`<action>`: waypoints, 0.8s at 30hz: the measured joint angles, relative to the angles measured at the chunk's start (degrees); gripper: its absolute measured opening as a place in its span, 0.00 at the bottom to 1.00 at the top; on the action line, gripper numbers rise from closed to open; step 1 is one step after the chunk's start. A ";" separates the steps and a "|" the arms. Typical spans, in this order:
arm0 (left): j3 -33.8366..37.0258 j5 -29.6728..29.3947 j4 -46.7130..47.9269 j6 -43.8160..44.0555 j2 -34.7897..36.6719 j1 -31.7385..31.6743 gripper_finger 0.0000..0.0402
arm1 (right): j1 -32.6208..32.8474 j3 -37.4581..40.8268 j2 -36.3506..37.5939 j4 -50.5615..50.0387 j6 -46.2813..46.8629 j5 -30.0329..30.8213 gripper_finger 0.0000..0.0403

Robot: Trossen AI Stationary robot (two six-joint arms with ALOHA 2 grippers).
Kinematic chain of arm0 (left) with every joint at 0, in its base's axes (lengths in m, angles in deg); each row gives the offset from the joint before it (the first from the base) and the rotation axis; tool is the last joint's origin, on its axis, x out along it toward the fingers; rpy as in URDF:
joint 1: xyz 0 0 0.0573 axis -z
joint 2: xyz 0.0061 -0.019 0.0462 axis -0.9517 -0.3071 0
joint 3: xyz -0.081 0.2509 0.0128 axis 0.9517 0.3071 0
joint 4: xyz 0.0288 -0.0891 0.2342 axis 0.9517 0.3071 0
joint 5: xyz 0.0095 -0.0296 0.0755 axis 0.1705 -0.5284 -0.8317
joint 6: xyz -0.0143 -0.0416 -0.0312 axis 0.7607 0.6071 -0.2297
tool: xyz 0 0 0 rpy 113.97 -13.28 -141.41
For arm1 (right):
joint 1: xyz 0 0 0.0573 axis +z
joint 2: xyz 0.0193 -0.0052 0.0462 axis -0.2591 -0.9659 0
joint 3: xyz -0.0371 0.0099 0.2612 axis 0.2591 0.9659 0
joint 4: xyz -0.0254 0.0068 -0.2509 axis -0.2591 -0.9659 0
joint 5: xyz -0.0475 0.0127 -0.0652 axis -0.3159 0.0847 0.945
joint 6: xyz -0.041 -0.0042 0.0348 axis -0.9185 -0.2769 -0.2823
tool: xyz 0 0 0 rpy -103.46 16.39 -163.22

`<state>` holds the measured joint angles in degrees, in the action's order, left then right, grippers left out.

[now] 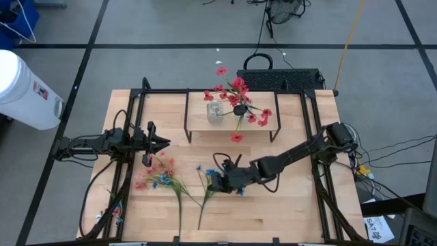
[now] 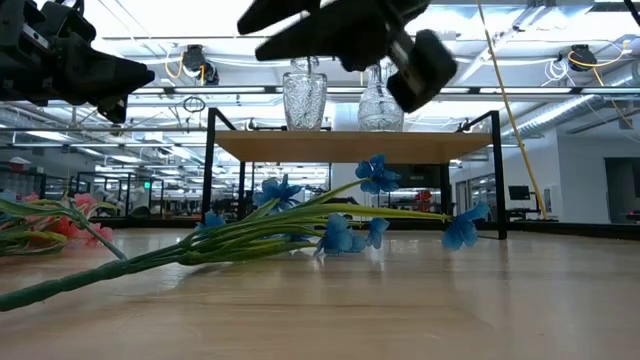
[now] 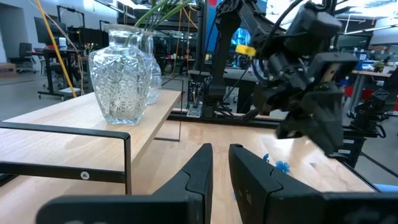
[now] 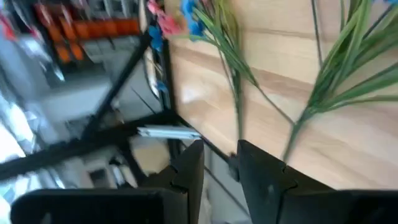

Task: Pick and place flowers into a vace then onto a shelf
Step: Put the blue flowers into the right transparent vase on the shelf

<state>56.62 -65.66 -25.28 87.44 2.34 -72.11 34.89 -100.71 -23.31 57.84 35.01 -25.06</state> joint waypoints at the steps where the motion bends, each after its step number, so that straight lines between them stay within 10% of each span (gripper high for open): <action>1: 0.01 0.00 0.02 0.01 0.00 0.00 0.14 | -0.42 0.00 0.00 -0.72 -4.13 -0.69 0.22; 24: -0.01 0.01 0.04 0.01 0.00 0.01 0.14 | -2.26 -2.86 -8.50 3.91 8.96 -15.52 0.17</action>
<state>56.62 -65.64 -25.24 87.45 2.34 -72.10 32.63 -103.56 -31.81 61.75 43.97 -40.58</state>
